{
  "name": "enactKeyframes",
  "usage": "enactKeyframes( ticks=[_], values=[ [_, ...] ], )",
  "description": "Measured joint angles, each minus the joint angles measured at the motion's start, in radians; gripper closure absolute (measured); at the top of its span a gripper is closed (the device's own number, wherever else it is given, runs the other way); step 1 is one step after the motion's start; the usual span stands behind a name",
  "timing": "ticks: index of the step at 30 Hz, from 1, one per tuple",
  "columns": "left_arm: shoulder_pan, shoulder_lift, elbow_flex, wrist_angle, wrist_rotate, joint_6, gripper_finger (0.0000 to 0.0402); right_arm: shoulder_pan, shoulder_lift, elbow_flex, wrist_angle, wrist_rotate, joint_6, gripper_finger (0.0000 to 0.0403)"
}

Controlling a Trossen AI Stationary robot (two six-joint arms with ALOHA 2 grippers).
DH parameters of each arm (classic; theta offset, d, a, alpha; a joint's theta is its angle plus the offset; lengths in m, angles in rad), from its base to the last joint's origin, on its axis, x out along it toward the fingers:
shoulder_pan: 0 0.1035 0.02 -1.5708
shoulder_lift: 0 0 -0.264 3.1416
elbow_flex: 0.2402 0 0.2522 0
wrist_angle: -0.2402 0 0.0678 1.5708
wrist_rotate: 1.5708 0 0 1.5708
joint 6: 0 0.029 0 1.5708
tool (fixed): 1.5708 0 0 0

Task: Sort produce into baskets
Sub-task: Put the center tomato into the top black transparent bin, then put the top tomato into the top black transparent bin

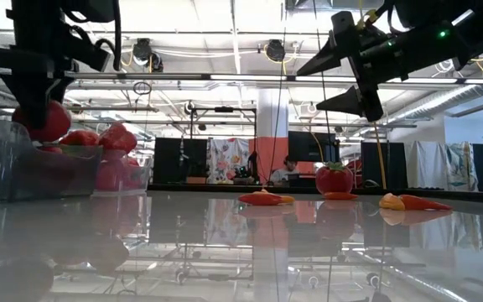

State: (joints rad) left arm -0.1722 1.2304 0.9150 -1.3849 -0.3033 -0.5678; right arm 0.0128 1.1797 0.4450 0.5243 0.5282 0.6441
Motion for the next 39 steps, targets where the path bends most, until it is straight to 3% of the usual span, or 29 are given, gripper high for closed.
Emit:
enactKeyframes(
  ticks=[7,15,24,32,39],
  values=[
    [0.000,0.000,0.000,0.018,0.015,-0.070,0.0082,0.000,0.000,0.000,0.000,0.000,-0.018,0.0009],
    [0.000,0.014,0.000,0.015,0.021,-0.076,0.0009,0.000,0.000,0.000,0.000,0.000,-0.027,0.0009],
    [0.000,0.026,0.000,0.064,0.077,0.016,0.0017,0.000,0.000,0.000,0.000,0.000,-0.027,0.0009],
    [0.000,0.026,0.000,0.416,0.169,0.188,0.0017,0.000,0.000,0.000,0.003,0.025,-0.027,0.0009],
    [0.000,0.026,0.001,0.866,0.140,0.404,0.0017,0.000,0.000,0.000,0.001,0.022,-0.084,0.0009]
  ],
)
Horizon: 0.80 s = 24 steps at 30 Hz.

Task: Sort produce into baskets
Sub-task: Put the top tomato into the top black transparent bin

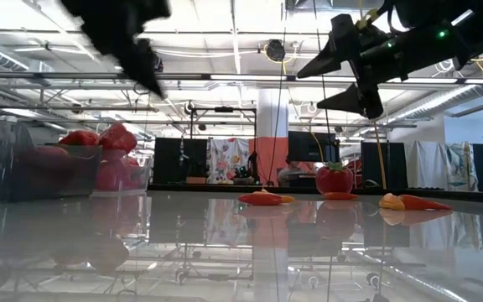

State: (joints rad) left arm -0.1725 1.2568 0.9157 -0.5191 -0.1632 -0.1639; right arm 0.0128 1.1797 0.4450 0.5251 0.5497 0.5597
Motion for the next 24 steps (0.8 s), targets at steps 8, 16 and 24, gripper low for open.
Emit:
enactKeyframes(
  ticks=[8,16,24],
  values=[
    [0.001,0.019,0.000,0.122,-0.075,0.010,0.0017,-0.039,-0.016,0.019,-0.127,-0.083,-0.030,0.0009],
    [0.028,-0.033,0.000,0.071,-0.150,0.129,0.0017,-0.142,0.045,0.294,-0.741,-0.066,0.048,0.0009],
    [0.146,-0.250,-0.126,0.257,-0.298,0.289,0.0018,-0.224,0.225,0.459,-1.003,-0.005,0.138,0.0009]
  ],
)
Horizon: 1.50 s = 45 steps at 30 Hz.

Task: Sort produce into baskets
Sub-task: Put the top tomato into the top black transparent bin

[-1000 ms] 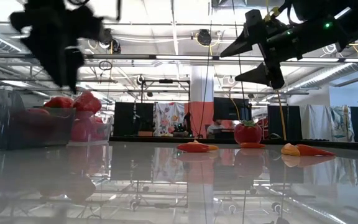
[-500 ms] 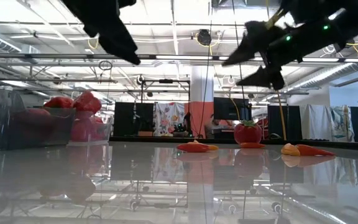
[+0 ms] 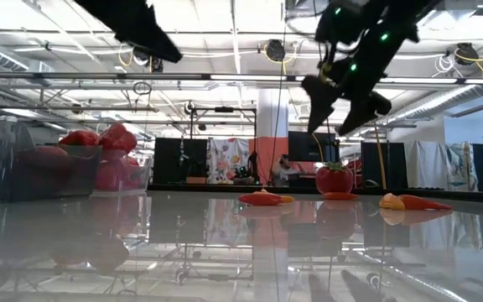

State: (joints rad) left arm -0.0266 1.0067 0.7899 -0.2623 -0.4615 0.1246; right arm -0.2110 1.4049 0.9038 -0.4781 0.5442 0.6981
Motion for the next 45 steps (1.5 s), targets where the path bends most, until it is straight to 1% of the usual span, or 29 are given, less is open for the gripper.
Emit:
enactKeyframes(
  ticks=[4,7,9,15,20,23,30,33,37,42,45],
  values=[
    [0.072,-0.112,-0.178,0.331,-0.003,0.019,0.0018,-0.005,0.088,0.041,-0.018,0.000,0.014,0.0009],
    [0.109,-0.140,-0.273,0.517,-0.008,0.016,0.0018,-0.006,0.132,0.057,-0.015,-0.001,0.053,0.0009],
    [0.125,-0.141,-0.310,0.588,-0.008,0.016,0.0018,-0.009,0.155,0.055,-0.019,0.000,0.074,0.0009],
    [0.141,-0.130,-0.319,0.629,-0.005,0.062,0.0018,-0.033,0.201,0.055,-0.047,-0.027,0.128,0.0009],
    [0.140,-0.131,-0.319,0.624,0.041,0.066,0.0018,-0.035,0.244,0.055,-0.045,-0.030,0.157,0.0009],
    [0.140,-0.130,-0.319,0.620,0.046,0.067,0.0018,-0.037,0.275,0.055,-0.050,-0.037,0.183,0.0009],
    [0.140,-0.130,-0.319,0.616,0.046,0.074,0.0017,-0.038,0.318,0.055,-0.049,-0.080,0.197,0.0010],
    [0.140,-0.130,-0.318,0.616,0.046,0.074,0.0017,-0.038,0.325,0.055,-0.050,-0.081,0.189,0.0013],
    [0.140,-0.130,-0.317,0.616,0.046,0.073,0.0017,-0.038,0.325,0.055,-0.050,-0.080,0.180,0.0036],
    [0.140,-0.130,-0.317,0.616,0.046,0.072,0.0017,-0.038,0.323,0.055,-0.050,-0.082,0.171,0.0082],
    [0.140,-0.130,-0.317,0.616,0.046,0.072,0.0017,-0.039,0.321,0.055,-0.049,-0.104,0.155,0.0107]
  ],
)
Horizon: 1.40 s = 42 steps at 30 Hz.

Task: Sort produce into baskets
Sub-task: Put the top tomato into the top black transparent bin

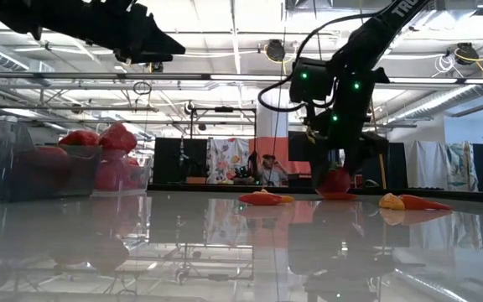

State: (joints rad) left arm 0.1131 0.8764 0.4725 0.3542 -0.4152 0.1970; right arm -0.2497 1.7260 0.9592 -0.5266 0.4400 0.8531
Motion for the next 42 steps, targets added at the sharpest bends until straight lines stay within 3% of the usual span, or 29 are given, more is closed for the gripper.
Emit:
enactKeyframes(
  ticks=[7,13,17,22,34,38,42],
  values=[
    [0.000,-0.001,0.000,-0.035,-0.016,0.027,0.0017,0.004,-0.035,0.007,-0.001,-0.038,-0.021,0.0112],
    [0.000,-0.002,0.000,-0.043,-0.044,0.030,0.0017,0.024,-0.061,0.096,0.061,-0.029,-0.123,0.0109],
    [0.000,-0.002,0.000,-0.053,-0.054,0.046,0.0017,0.070,-0.064,0.148,0.241,-0.050,-0.252,0.0108],
    [0.000,-0.002,0.000,-0.074,-0.111,0.054,0.0017,0.144,-0.023,0.148,0.574,-0.189,-0.433,0.0108],
    [0.008,-0.002,0.000,-0.096,-0.114,0.070,0.0017,0.299,0.372,0.200,1.461,-0.346,-0.700,0.0108],
    [0.008,-0.002,0.000,-0.099,-0.114,0.046,0.0017,0.314,0.498,0.357,1.519,-0.347,-0.730,0.0108],
    [0.008,-0.002,0.000,-0.101,-0.118,0.046,0.0017,0.317,0.635,0.552,1.446,-0.421,-0.783,0.0108]
  ],
)
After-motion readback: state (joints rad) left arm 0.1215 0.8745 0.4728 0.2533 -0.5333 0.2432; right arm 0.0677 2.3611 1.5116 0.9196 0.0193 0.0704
